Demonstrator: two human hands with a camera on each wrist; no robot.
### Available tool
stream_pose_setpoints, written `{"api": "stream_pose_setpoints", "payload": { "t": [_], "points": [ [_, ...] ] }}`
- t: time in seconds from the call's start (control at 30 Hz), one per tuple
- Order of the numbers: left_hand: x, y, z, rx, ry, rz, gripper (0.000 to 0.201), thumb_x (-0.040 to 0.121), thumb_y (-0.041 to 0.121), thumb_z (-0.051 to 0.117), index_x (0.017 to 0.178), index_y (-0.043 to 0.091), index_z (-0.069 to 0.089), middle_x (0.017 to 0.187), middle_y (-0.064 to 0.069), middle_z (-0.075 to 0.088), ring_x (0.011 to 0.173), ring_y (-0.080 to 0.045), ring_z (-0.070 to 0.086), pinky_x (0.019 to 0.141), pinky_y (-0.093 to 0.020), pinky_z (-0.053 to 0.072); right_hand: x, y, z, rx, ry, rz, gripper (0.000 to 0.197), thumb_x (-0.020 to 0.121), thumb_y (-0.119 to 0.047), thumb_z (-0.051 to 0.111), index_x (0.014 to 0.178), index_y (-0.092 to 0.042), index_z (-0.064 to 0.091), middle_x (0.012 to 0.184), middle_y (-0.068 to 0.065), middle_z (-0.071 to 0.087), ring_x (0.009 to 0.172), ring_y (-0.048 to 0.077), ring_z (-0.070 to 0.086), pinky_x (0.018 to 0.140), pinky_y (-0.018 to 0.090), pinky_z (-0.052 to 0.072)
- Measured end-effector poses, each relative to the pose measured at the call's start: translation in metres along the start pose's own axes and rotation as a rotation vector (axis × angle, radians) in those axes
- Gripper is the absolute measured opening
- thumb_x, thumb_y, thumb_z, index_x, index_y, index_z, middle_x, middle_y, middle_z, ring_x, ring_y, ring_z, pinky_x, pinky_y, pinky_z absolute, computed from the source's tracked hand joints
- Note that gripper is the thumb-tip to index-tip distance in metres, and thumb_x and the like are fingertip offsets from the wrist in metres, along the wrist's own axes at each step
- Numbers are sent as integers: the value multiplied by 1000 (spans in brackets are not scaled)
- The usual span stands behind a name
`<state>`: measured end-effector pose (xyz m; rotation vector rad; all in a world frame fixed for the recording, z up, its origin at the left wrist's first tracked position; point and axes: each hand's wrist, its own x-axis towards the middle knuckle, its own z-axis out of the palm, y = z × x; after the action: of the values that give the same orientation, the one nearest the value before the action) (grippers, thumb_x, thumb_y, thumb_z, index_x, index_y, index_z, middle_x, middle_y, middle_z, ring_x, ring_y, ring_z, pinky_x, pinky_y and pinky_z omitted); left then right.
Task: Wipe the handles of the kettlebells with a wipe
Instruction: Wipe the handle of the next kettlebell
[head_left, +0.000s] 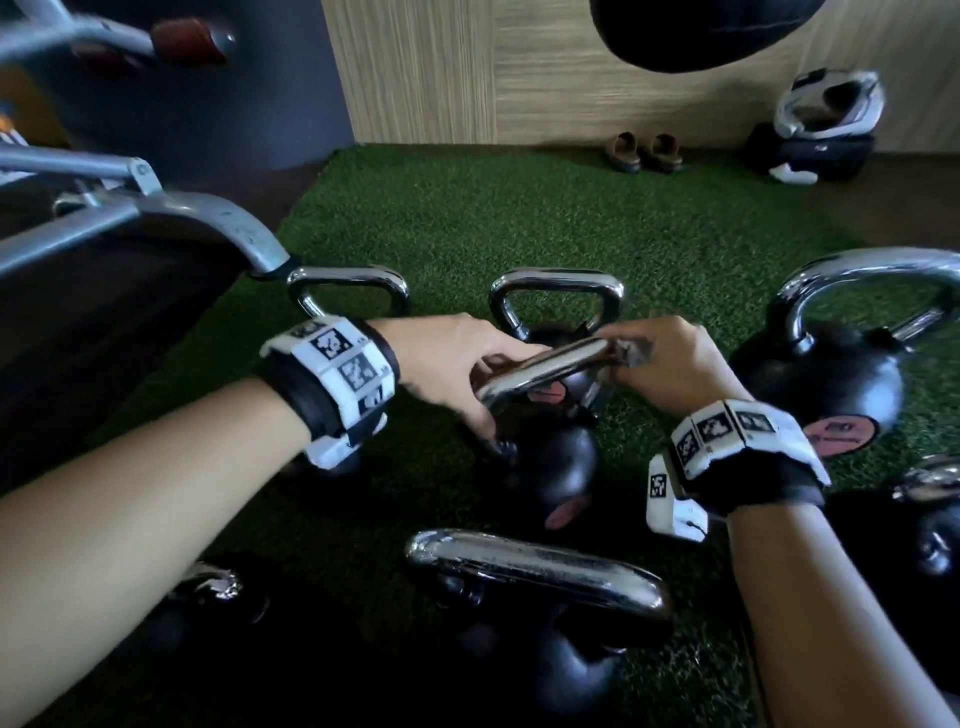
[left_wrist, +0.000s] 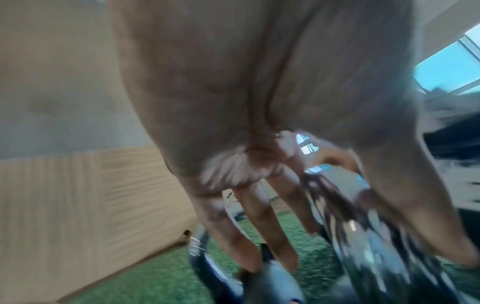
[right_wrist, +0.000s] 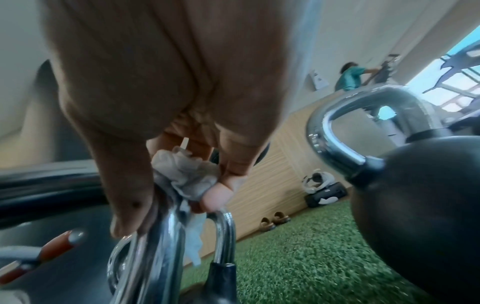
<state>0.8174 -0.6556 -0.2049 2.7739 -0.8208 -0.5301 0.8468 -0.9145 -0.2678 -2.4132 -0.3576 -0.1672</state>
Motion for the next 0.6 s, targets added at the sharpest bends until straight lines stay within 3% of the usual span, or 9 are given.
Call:
{"api": "stream_pose_setpoints", "payload": {
  "t": [0.07,0.13,0.17,0.23,0.3,0.43,0.5,0.57,0.6],
  "points": [
    [4,-9,-11,86,-15,27,96,72,36,91,147,64,37,84,45,63,79,18,60,78,-8,47,-23,5,0,49,54,67,48,75,-25,90,120,-30,75,97,-14,66,88,3,62,73,5,39],
    [9,-17,-13,157,51,16,88,72,36,91,139,68,44,88,28,68,79,5,63,76,-22,53,-44,9,4,93,114,92,50,73,-26,92,120,-27,76,97,-13,69,85,4,64,73,6,40],
    [10,-21,-11,165,99,0,82,72,37,91,136,66,50,87,23,65,79,2,61,71,-24,51,-52,9,7,107,141,98,49,72,-26,92,119,-25,76,96,-12,70,84,4,65,75,7,42],
    [9,-28,-4,108,218,-33,71,71,35,93,131,55,63,80,27,56,75,7,55,63,-13,38,-61,10,13,124,182,98,48,73,-27,92,118,-22,77,99,-7,75,88,7,66,82,12,43],
    [5,-32,7,42,335,-66,62,70,35,94,125,48,69,77,28,57,73,8,56,60,-6,34,-62,10,15,134,193,91,49,73,-27,92,119,-21,77,104,-4,77,91,8,67,84,13,43],
    [-1,-32,22,-49,452,-133,53,72,33,93,120,44,74,80,22,63,78,-2,62,67,-14,38,-56,11,9,147,150,94,51,73,-25,92,121,-20,75,103,-6,75,89,7,65,84,14,44],
    [-3,-28,25,-70,470,-146,52,73,32,93,121,42,74,81,20,62,77,3,60,67,-8,36,-56,10,9,151,152,94,51,73,-23,92,121,-19,75,106,-3,76,90,7,66,82,8,43],
    [-7,-23,27,-102,480,-163,54,75,31,92,125,38,73,89,18,68,84,-2,66,72,-6,37,-59,9,11,138,153,102,51,74,-25,91,122,-18,75,108,-2,77,90,6,66,76,0,39],
    [-10,-21,27,-134,479,-182,54,76,31,91,126,37,72,97,16,73,91,-4,69,77,-6,39,-61,9,12,132,152,118,51,75,-26,91,122,-18,75,108,-2,77,90,6,65,75,1,39]
  ]
}}
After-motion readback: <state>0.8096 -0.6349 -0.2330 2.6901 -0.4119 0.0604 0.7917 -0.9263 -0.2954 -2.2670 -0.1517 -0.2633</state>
